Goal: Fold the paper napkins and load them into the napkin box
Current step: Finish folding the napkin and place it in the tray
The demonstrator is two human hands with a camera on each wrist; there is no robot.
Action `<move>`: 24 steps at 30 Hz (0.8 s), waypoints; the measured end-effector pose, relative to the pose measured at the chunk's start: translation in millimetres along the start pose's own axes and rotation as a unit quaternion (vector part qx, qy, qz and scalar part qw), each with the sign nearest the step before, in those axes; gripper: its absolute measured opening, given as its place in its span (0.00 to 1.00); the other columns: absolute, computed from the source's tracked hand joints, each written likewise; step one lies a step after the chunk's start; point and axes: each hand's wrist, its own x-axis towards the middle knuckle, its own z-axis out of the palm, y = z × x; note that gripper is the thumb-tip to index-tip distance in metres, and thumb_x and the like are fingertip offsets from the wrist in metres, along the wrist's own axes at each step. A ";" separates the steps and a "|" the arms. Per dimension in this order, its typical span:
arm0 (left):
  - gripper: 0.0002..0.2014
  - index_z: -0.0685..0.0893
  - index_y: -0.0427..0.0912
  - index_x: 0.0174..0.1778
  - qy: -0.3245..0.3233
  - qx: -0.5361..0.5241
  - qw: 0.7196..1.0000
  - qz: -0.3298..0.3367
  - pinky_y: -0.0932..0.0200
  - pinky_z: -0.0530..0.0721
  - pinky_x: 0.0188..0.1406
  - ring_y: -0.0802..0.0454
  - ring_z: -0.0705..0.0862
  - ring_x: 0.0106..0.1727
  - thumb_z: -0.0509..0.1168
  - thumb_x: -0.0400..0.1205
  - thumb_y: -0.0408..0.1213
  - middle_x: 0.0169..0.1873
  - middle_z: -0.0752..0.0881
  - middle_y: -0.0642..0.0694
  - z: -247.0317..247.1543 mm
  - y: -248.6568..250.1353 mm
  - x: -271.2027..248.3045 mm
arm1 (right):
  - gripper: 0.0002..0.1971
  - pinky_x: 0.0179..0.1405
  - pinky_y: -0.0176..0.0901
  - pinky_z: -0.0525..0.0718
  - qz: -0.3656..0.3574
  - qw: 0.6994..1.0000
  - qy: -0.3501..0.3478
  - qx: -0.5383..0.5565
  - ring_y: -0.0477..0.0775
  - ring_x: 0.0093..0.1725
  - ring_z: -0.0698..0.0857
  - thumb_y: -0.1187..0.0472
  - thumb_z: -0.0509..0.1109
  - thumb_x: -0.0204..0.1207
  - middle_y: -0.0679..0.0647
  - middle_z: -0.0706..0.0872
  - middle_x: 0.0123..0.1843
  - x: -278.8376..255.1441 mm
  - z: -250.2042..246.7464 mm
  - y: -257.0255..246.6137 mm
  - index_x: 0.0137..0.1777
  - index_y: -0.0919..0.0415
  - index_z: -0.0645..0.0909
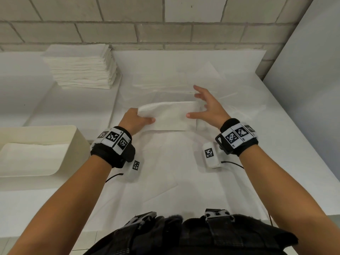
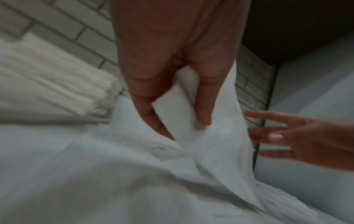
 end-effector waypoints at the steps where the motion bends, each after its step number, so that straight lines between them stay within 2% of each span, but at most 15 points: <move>1: 0.16 0.84 0.35 0.58 -0.002 0.033 0.999 0.018 0.58 0.76 0.50 0.44 0.83 0.54 0.73 0.75 0.34 0.53 0.85 0.39 -0.1 6.0 -1.7 | 0.45 0.71 0.40 0.64 -0.037 0.997 -0.008 -0.062 0.49 0.77 0.63 0.61 0.81 0.65 0.52 0.69 0.76 1.1 -0.6 -7.3 0.79 0.50 0.61; 3: 0.14 0.84 0.34 0.56 -0.012 0.103 0.993 0.060 0.62 0.72 0.45 0.45 0.82 0.51 0.71 0.77 0.35 0.51 0.86 0.38 1.3 20.2 -7.5 | 0.44 0.78 0.43 0.57 -0.102 0.979 -0.052 -0.171 0.52 0.81 0.56 0.58 0.81 0.66 0.52 0.66 0.79 4.3 2.7 -23.9 0.80 0.51 0.61; 4: 0.12 0.85 0.33 0.55 -0.015 0.139 0.987 0.084 0.65 0.70 0.42 0.46 0.81 0.49 0.71 0.77 0.34 0.50 0.86 0.38 2.7 27.9 -10.7 | 0.41 0.76 0.39 0.58 -0.114 0.970 -0.082 -0.197 0.52 0.79 0.60 0.58 0.80 0.66 0.51 0.69 0.77 6.7 5.7 -31.2 0.78 0.52 0.64; 5: 0.11 0.85 0.34 0.54 -0.015 0.173 0.979 0.110 0.66 0.68 0.38 0.45 0.81 0.48 0.70 0.78 0.34 0.49 0.86 0.37 3.3 35.7 -13.3 | 0.35 0.70 0.31 0.64 -0.111 0.967 -0.106 -0.202 0.50 0.74 0.69 0.60 0.79 0.67 0.51 0.76 0.72 9.2 9.8 -38.0 0.75 0.54 0.71; 6: 0.10 0.86 0.34 0.53 -0.010 0.195 0.971 0.138 0.66 0.67 0.37 0.43 0.82 0.50 0.69 0.78 0.33 0.48 0.86 0.37 3.0 42.8 -14.7 | 0.26 0.57 0.27 0.71 -0.100 0.968 -0.117 -0.199 0.49 0.64 0.76 0.62 0.78 0.69 0.51 0.83 0.61 11.9 14.1 -42.5 0.67 0.56 0.78; 7: 0.10 0.86 0.35 0.54 0.004 0.199 0.965 0.170 0.65 0.68 0.37 0.42 0.83 0.52 0.69 0.77 0.32 0.49 0.87 0.37 1.3 49.1 -15.8 | 0.16 0.45 0.29 0.73 -0.090 0.972 -0.110 -0.188 0.50 0.55 0.80 0.64 0.76 0.70 0.51 0.85 0.49 13.4 17.3 -47.1 0.58 0.58 0.83; 8: 0.12 0.86 0.36 0.55 0.026 0.172 0.965 0.196 0.65 0.70 0.40 0.43 0.84 0.54 0.71 0.76 0.31 0.49 0.87 0.38 -2.1 52.7 -13.6 | 0.09 0.41 0.34 0.74 -0.078 0.979 -0.089 -0.163 0.52 0.49 0.81 0.65 0.75 0.71 0.51 0.84 0.43 14.9 19.3 -50.1 0.51 0.59 0.84; 9: 0.17 0.85 0.40 0.59 0.055 0.105 0.972 0.204 0.66 0.74 0.45 0.45 0.84 0.55 0.73 0.74 0.32 0.51 0.87 0.41 -6.8 55.0 -11.2 | 0.07 0.43 0.38 0.77 -0.062 0.989 -0.068 -0.113 0.53 0.48 0.82 0.66 0.74 0.72 0.52 0.84 0.42 15.4 19.9 -52.3 0.49 0.61 0.84; 11: 0.30 0.76 0.48 0.68 0.101 -0.092 0.976 0.169 0.62 0.81 0.53 0.50 0.85 0.55 0.77 0.70 0.34 0.55 0.84 0.45 -17.4 54.4 -6.2 | 0.10 0.52 0.47 0.84 -0.011 0.998 -0.028 0.049 0.56 0.51 0.85 0.67 0.73 0.73 0.57 0.86 0.49 14.8 19.6 -56.6 0.54 0.64 0.82; 13: 0.37 0.67 0.48 0.74 0.052 -0.216 0.969 0.112 0.59 0.83 0.55 0.53 0.84 0.57 0.77 0.71 0.35 0.56 0.83 0.47 -17.8 51.0 -5.6 | 0.15 0.57 0.50 0.85 0.019 0.981 -0.009 0.194 0.59 0.56 0.86 0.69 0.72 0.74 0.61 0.86 0.58 13.6 21.1 -59.4 0.61 0.68 0.80; 14: 0.35 0.67 0.44 0.75 0.003 -0.235 0.968 0.092 0.57 0.84 0.55 0.52 0.85 0.57 0.75 0.73 0.34 0.57 0.83 0.46 -12.9 49.5 -6.4 | 0.17 0.58 0.51 0.85 0.022 0.972 -0.008 0.234 0.60 0.58 0.86 0.70 0.71 0.74 0.63 0.85 0.60 13.8 23.2 -60.9 0.63 0.69 0.79; 16: 0.25 0.72 0.35 0.72 -0.056 -0.233 0.968 0.077 0.56 0.86 0.53 0.49 0.86 0.55 0.68 0.79 0.30 0.55 0.85 0.44 1.1 47.6 -9.3 | 0.18 0.58 0.51 0.85 0.019 0.970 -0.010 0.244 0.61 0.59 0.85 0.70 0.71 0.74 0.64 0.85 0.62 13.8 29.4 -63.3 0.64 0.69 0.78; 19: 0.14 0.78 0.33 0.65 -0.022 -0.249 0.965 0.075 0.52 0.84 0.56 0.46 0.84 0.54 0.62 0.82 0.26 0.54 0.84 0.42 12.6 46.1 -10.1 | 0.17 0.56 0.48 0.86 0.007 0.979 0.000 0.203 0.57 0.56 0.86 0.70 0.71 0.75 0.62 0.86 0.60 11.5 36.0 -63.6 0.63 0.68 0.79; 22: 0.12 0.79 0.37 0.61 -0.012 -0.262 0.961 0.082 0.52 0.82 0.60 0.47 0.84 0.55 0.60 0.83 0.25 0.55 0.84 0.42 16.3 42.2 -5.6 | 0.16 0.57 0.48 0.86 -0.001 0.981 0.006 0.195 0.58 0.57 0.86 0.70 0.72 0.74 0.63 0.86 0.59 10.1 37.4 -58.4 0.62 0.68 0.80; 24: 0.14 0.78 0.37 0.64 -0.023 -0.227 0.971 0.074 0.48 0.80 0.64 0.44 0.83 0.59 0.60 0.83 0.26 0.58 0.83 0.41 23.2 34.1 -2.8 | 0.18 0.59 0.50 0.84 0.017 0.985 0.006 0.170 0.60 0.59 0.85 0.70 0.72 0.73 0.63 0.86 0.59 10.0 40.9 -49.1 0.63 0.69 0.80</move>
